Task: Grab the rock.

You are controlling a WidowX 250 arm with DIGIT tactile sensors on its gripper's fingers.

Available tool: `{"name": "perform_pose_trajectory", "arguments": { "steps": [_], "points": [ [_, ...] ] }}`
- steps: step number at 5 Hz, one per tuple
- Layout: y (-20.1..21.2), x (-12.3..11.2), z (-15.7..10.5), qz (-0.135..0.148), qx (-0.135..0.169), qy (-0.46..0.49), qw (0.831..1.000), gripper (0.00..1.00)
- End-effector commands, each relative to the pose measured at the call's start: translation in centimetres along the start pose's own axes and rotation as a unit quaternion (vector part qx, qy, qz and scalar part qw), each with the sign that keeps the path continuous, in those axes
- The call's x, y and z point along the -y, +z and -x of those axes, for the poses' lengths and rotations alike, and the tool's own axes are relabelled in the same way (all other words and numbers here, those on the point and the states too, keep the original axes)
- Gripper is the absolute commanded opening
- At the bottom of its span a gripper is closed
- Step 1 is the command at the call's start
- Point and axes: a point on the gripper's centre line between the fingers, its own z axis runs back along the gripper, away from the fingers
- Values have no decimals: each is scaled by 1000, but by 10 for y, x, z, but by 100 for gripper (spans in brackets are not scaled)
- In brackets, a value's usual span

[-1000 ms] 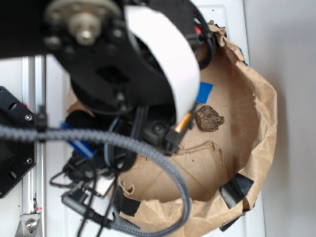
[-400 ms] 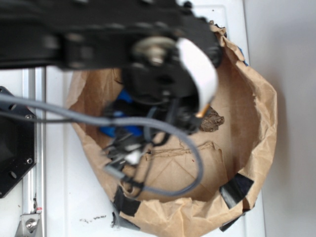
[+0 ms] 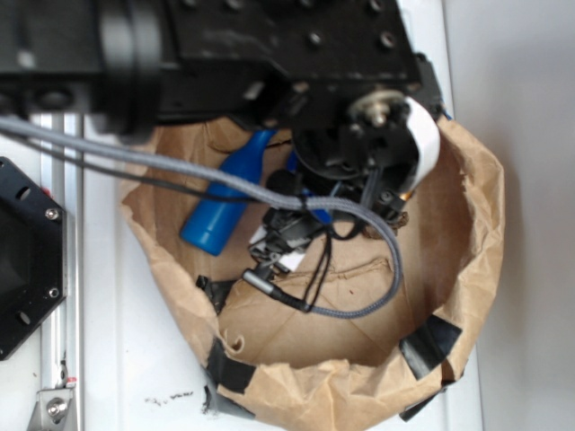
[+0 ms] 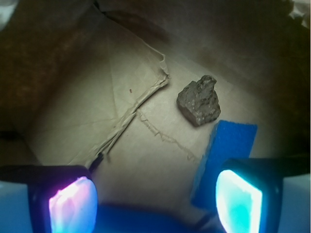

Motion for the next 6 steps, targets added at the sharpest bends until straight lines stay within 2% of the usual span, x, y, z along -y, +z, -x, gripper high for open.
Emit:
{"name": "perform_pose_trajectory", "arguments": {
  "steps": [1,2,3,4,5,6],
  "points": [
    [-14,30,-27,-39,56,-33,997,100],
    [-16,37,-39,-30,67,-51,996,100],
    [-15,40,-48,-34,78,-64,994,100],
    [-14,34,-55,-37,86,-64,994,100],
    [-15,30,-57,-51,86,-68,993,100],
    [-21,20,-49,-61,76,-60,993,100]
  ]
}}
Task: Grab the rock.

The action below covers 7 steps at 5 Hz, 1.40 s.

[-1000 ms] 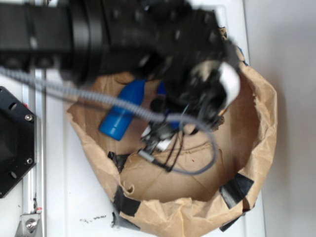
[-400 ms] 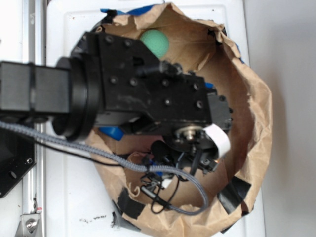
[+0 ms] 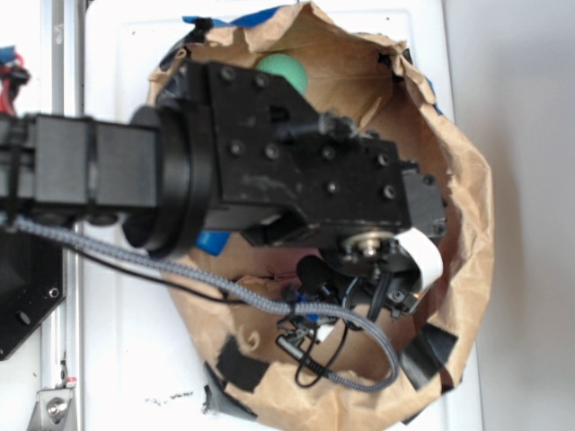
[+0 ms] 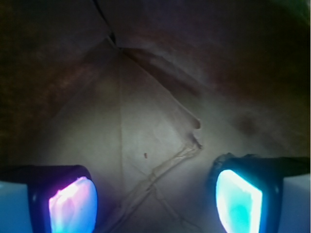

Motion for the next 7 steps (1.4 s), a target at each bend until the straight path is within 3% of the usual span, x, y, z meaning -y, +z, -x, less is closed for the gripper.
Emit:
{"name": "perform_pose_trajectory", "arguments": {
  "steps": [1,3,5,7],
  "points": [
    [7,-8,2,-26,5,-16,1000,100],
    [26,-20,20,-55,15,-1,998,100],
    [33,-31,25,-50,28,12,998,100],
    [11,-41,11,-33,31,18,999,100]
  ]
}}
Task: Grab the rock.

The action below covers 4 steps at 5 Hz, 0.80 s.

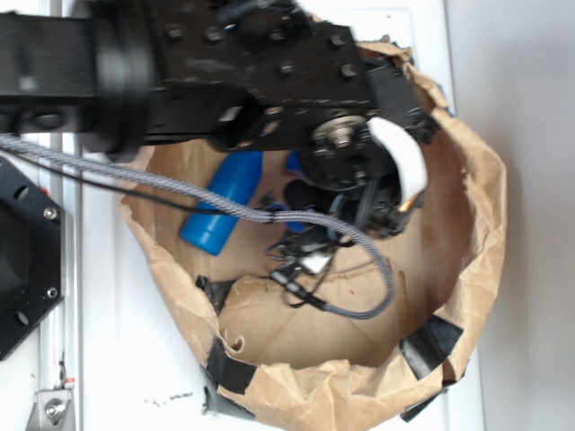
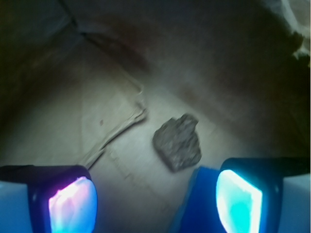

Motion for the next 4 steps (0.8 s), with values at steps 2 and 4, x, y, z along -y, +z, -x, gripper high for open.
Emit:
{"name": "perform_pose_trajectory", "arguments": {
  "steps": [2,4],
  "points": [
    [-33,-2,-17,-12,0,-16,1000,100],
    [-49,-2,-18,-15,-17,-20,1000,100]
  ]
}}
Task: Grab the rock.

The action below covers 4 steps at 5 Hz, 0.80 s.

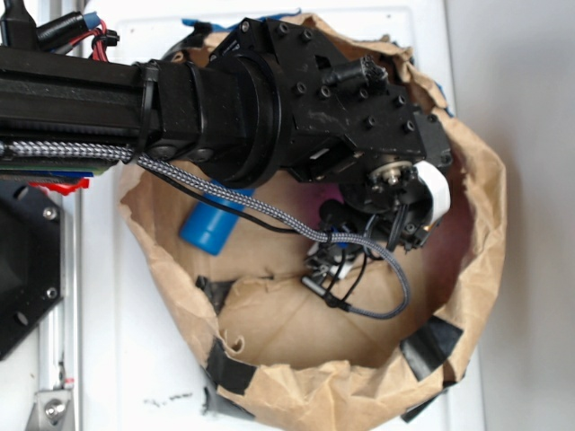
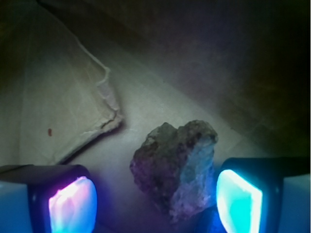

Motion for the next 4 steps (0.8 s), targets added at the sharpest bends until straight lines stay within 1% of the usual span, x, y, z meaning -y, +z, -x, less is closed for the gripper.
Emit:
{"name": "perform_pose_trajectory", "arguments": {
  "steps": [1,2,3,4],
  "points": [
    [-6,2,-13,-13,1,-9,1000,40],
    [-2,2,-13,-13,6,-6,1000,0],
    [3,1,-12,-10,9,-1,1000,0],
    [20,-1,-8,-1,18,16,1000,0]
  ]
}}
